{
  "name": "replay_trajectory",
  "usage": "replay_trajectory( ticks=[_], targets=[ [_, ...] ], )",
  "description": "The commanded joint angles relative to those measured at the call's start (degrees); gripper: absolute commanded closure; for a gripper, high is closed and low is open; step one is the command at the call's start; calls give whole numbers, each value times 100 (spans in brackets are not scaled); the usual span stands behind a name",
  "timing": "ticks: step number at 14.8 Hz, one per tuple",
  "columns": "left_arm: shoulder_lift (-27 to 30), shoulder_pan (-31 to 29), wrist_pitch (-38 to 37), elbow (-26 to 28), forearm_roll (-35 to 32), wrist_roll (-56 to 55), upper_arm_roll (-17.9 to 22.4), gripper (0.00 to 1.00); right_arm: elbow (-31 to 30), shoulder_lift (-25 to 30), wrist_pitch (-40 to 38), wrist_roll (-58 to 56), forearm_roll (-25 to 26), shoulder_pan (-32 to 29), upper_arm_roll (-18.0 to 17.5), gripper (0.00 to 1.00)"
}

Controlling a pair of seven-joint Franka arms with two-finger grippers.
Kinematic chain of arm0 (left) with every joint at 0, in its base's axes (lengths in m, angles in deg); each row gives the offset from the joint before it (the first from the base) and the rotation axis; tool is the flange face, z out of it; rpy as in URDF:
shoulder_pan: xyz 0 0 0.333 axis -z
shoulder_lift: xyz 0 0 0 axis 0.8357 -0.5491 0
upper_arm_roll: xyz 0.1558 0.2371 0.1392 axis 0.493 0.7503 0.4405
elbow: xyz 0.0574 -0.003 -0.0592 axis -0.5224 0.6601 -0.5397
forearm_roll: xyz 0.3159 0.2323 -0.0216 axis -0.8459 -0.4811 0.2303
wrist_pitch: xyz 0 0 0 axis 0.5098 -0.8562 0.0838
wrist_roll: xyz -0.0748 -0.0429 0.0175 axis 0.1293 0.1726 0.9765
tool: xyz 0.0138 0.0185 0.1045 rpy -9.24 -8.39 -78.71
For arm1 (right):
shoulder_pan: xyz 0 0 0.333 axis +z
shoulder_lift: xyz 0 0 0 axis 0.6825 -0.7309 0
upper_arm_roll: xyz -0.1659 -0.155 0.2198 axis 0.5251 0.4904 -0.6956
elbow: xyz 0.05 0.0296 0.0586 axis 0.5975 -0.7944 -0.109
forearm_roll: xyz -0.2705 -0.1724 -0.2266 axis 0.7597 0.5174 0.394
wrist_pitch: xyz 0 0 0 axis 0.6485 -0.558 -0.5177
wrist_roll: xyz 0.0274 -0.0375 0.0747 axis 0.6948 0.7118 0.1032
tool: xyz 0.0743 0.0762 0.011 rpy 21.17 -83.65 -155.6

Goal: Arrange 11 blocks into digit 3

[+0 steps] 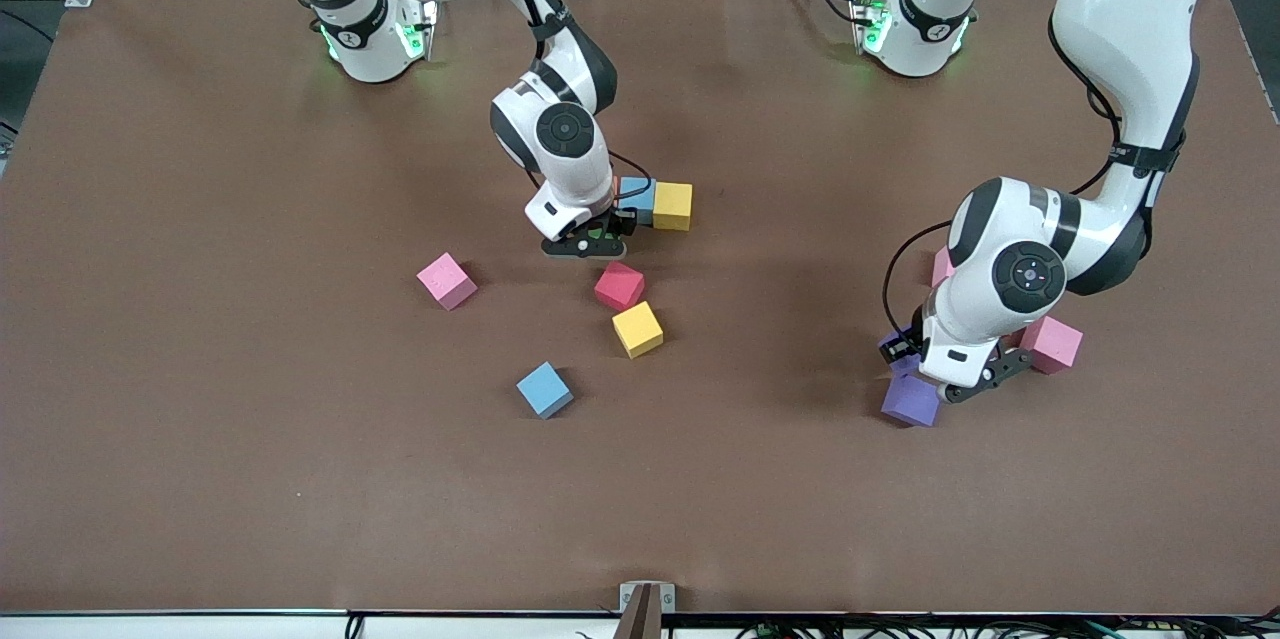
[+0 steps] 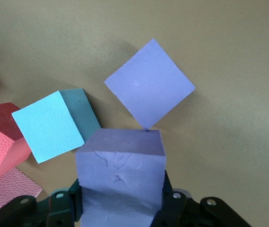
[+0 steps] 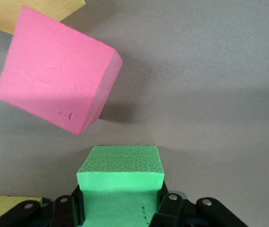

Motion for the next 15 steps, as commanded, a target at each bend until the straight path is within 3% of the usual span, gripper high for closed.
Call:
replay_trajectory(
  ticks=[1, 7, 11, 12, 13, 15],
  targets=[
    [17, 6, -101, -101, -124, -223, -50, 57, -220, 194, 72, -84, 30, 35, 45, 86],
    [52, 41, -101, -101, -107, -267, -76, 57, -219, 194, 72, -146, 30, 35, 45, 86],
    [52, 50, -110, -101, -98, -267, -76, 57, -219, 194, 63, -154, 30, 35, 53, 79],
    [52, 50, -110, -101, -98, -276, -76, 57, -211, 186, 63, -154, 30, 35, 53, 61],
    [52, 50, -110, -101, -98, -267, -76, 57, -202, 186, 54, -128, 30, 35, 53, 1],
    [52, 50, -110, -101, -98, -276, -76, 57, -158, 186, 37, -137, 30, 9, 62, 0]
  ],
)
